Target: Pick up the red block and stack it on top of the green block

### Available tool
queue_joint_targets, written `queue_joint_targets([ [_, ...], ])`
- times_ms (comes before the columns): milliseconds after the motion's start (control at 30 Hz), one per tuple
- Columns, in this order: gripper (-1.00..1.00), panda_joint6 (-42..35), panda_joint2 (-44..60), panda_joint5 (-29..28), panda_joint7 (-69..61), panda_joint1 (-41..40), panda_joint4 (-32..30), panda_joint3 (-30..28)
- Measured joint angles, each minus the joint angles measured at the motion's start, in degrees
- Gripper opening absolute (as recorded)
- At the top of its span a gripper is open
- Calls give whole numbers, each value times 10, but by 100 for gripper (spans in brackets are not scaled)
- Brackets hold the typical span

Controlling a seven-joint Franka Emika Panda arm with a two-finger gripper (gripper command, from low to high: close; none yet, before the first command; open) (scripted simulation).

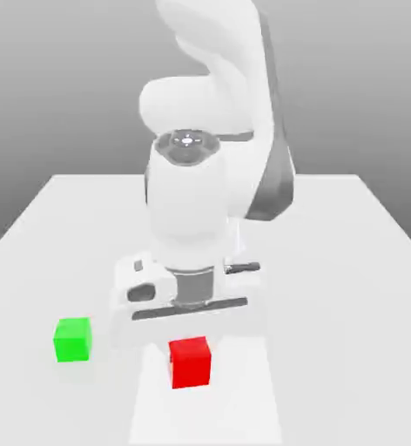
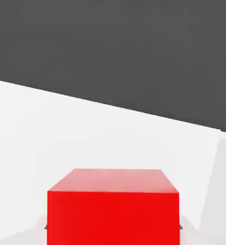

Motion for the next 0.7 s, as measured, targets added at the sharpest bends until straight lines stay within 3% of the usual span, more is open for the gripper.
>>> queue_joint_targets([
  [400,-100,-26,-93,-31,-224,-136,-66,-82],
  [700,-100,29,-45,33,-330,-137,-77,-112],
])
